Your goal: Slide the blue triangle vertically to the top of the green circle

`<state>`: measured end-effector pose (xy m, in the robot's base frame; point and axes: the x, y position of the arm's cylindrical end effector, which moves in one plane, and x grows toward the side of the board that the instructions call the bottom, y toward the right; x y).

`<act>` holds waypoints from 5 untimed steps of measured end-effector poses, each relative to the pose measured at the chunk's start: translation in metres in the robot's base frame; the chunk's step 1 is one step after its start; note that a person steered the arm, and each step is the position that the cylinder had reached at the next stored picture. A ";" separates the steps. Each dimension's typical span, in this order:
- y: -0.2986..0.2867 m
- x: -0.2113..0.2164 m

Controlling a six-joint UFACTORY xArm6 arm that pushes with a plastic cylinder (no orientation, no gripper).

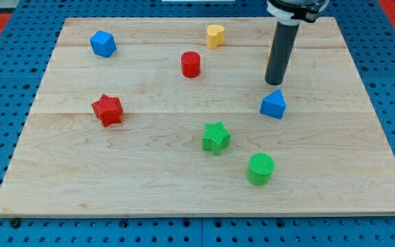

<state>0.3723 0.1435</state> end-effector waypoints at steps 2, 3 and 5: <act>-0.005 0.079; -0.052 0.078; 0.007 0.121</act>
